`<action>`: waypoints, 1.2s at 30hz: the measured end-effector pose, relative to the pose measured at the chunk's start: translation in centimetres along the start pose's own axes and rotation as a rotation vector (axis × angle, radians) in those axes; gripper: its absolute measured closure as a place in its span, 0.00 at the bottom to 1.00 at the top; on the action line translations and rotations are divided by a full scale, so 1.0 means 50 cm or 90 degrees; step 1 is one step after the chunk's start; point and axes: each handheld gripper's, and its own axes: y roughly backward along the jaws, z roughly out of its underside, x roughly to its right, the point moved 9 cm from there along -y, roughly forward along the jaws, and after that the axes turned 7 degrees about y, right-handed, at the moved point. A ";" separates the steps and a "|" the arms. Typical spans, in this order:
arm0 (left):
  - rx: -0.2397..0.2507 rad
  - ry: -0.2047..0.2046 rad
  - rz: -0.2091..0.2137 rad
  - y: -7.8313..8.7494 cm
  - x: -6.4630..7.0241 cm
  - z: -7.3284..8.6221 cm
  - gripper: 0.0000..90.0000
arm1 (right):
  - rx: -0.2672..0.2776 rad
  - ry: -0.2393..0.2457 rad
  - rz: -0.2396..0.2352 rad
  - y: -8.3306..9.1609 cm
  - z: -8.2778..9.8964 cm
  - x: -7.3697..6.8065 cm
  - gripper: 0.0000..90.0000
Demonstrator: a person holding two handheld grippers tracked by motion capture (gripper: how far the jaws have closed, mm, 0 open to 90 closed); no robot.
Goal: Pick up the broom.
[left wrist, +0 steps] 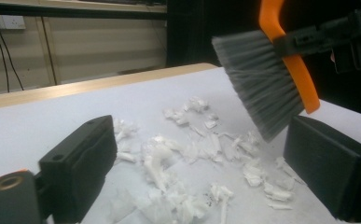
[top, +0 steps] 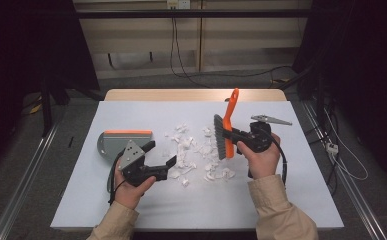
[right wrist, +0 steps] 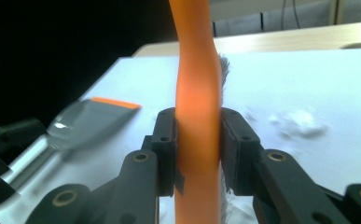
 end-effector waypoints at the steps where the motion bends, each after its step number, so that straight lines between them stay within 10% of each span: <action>1: -0.001 -0.001 -0.003 0.003 -0.005 -0.001 0.08 | -0.006 0.006 0.010 0.007 0.002 0.009 0.78; 15: 0.005 0.005 -0.022 0.064 -0.071 -0.019 0.05 | -0.098 0.035 0.101 0.058 0.016 0.100 0.77; 25: 0.005 0.010 -0.028 0.089 -0.101 -0.011 0.06 | -0.149 0.056 0.139 0.005 0.053 0.170 0.78; 36: -0.002 0.009 -0.031 0.092 -0.113 -0.001 0.07 | -0.169 0.112 0.134 -0.021 0.075 0.174 0.77</action>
